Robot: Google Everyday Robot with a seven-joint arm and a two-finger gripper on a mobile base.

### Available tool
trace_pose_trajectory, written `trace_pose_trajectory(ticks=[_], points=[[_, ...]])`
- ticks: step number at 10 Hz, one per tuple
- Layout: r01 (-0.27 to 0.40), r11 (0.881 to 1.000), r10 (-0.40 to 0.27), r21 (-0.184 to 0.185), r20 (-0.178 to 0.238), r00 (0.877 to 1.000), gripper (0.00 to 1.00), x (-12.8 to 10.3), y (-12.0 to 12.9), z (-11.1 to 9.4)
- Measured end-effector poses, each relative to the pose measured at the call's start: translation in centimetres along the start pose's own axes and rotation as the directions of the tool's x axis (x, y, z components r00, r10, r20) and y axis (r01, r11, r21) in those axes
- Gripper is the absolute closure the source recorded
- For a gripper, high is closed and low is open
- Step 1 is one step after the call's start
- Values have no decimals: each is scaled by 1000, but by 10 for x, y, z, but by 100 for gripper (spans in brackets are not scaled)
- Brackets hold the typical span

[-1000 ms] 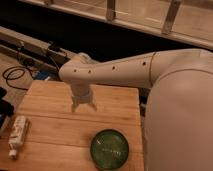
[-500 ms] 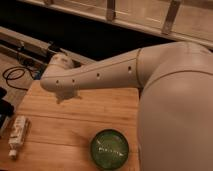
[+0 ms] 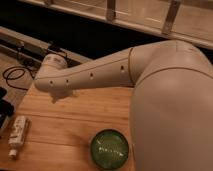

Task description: Place the bottle in the ceramic bowl

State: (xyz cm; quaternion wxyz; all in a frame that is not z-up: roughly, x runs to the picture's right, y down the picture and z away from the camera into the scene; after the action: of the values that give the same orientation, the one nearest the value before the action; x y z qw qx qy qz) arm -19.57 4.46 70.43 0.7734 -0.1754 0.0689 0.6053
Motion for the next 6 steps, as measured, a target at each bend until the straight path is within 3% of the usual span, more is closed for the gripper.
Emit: trace_pose_trajectory(ticks=[2,4,6], points=[[-70,997,69,-17,-67,995,35,12,-14,11],[-46,998,42,-44,-76,996,35,9,-7,14],[-2,996,-5,-86,-85,996,35,-6,18,23]])
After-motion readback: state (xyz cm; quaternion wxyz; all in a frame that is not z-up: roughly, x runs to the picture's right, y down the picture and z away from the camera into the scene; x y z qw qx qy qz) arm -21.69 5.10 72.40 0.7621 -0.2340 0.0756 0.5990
